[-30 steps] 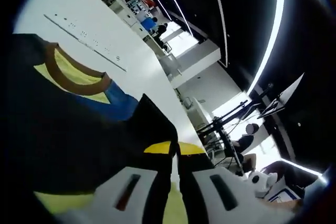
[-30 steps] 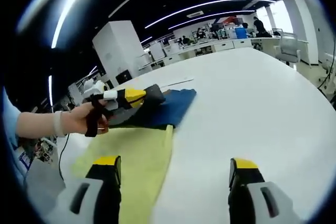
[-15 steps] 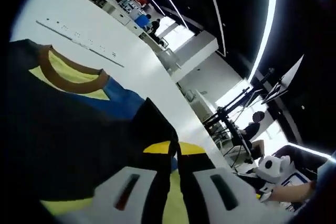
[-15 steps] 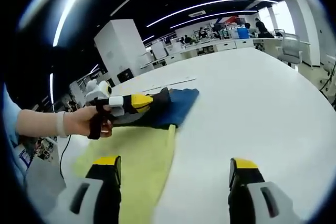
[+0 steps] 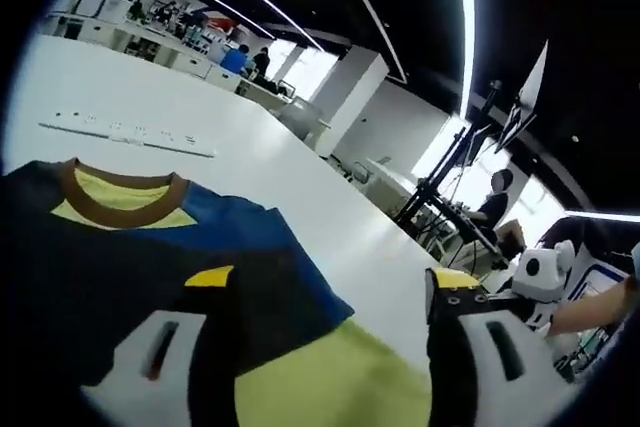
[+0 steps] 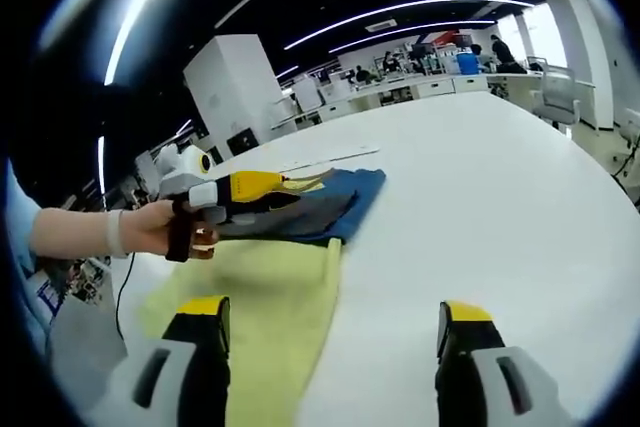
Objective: Fold the garment on the visible template until the final outline fits inside the template.
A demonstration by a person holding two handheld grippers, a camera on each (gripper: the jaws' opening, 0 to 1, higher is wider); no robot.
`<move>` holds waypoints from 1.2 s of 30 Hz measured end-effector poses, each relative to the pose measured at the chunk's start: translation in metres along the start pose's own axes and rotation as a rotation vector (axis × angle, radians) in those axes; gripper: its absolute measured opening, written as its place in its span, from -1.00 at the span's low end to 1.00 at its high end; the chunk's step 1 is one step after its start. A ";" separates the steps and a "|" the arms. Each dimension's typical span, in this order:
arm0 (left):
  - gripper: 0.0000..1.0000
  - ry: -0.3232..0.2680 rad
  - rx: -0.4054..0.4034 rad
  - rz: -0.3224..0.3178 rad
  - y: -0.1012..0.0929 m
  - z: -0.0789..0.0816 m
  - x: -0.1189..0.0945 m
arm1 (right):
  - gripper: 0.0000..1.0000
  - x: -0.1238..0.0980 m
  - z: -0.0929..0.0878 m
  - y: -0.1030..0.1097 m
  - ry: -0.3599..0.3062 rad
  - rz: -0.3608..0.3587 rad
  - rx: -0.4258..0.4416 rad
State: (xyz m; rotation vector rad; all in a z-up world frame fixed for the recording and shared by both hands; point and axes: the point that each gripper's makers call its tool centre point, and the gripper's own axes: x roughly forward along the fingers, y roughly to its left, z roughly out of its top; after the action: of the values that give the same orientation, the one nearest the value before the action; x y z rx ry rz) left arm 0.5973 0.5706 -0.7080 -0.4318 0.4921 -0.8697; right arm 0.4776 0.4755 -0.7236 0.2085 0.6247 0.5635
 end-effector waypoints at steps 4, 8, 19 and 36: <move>0.84 0.051 0.099 0.005 0.000 -0.005 -0.006 | 0.72 0.000 0.001 0.002 -0.001 0.004 -0.004; 0.74 0.045 0.116 0.003 0.002 -0.001 -0.012 | 0.72 0.002 0.003 0.004 0.000 0.010 -0.009; 0.76 0.092 0.194 0.049 0.013 -0.005 -0.036 | 0.72 0.007 0.007 0.012 0.003 0.028 -0.025; 0.77 0.072 0.251 0.108 0.022 0.004 -0.109 | 0.71 0.007 0.016 0.029 0.003 0.068 -0.059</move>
State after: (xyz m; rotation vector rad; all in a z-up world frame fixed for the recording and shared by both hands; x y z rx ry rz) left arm 0.5533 0.6718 -0.6912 -0.1435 0.4611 -0.8322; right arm 0.4795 0.5029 -0.7048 0.1741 0.6046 0.6470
